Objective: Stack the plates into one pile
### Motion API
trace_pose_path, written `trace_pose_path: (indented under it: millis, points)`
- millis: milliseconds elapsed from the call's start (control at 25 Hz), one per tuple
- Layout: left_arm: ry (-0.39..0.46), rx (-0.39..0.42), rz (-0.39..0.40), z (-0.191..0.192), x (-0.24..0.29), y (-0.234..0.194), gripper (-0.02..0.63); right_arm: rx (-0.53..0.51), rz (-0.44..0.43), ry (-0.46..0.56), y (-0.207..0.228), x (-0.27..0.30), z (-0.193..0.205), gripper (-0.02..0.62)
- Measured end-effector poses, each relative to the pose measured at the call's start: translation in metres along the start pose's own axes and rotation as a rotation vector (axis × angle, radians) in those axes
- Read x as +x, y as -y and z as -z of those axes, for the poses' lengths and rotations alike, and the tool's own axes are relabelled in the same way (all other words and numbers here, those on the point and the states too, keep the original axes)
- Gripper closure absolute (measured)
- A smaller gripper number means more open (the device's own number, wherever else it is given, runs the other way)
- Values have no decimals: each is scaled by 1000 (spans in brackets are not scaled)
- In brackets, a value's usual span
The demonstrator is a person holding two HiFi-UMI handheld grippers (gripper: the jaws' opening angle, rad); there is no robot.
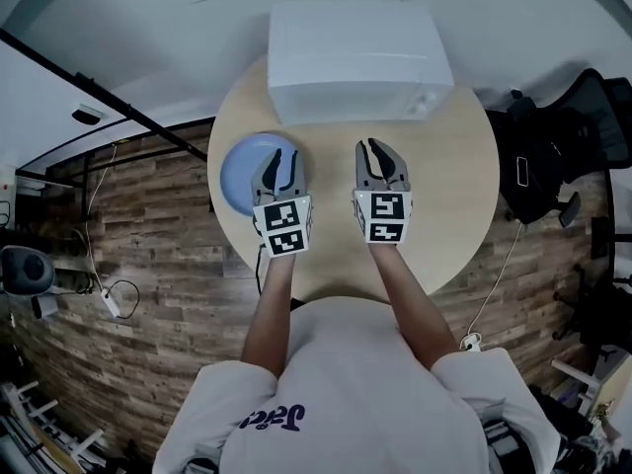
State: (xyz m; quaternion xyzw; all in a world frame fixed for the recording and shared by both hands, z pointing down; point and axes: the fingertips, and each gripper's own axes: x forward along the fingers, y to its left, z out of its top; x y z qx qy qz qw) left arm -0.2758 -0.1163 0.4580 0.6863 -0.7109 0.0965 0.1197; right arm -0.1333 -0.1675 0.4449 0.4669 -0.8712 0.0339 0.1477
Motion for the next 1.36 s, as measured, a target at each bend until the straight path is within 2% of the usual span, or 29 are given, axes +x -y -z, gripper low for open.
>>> trace_pose_path:
  millis: [280,440,600,840,1000,1160,1360]
  points:
    - [141,42,94,-82,-6,81,569,29,117,111,69,-57,-62,569]
    - [191,43,128,-107,-19,116,591,80,143,168,96,-86,-81,580]
    - [206,54,173,-113,-24,143,591,72,163,194,113,-101,-87,580]
    - [217,43,165,-116,-33,150,591,85,145,198,114,-111,-81,580]
    - [225,15,146,-119,-36,142,592,84,125,210,111,-111,-84,580]
    - [232,18,121,-118,-37,139,591,76,121,213,114,-113,-85,580]
    - [235,35,98,-119,-42,117,592,83,114,212,97,-108,-85,580]
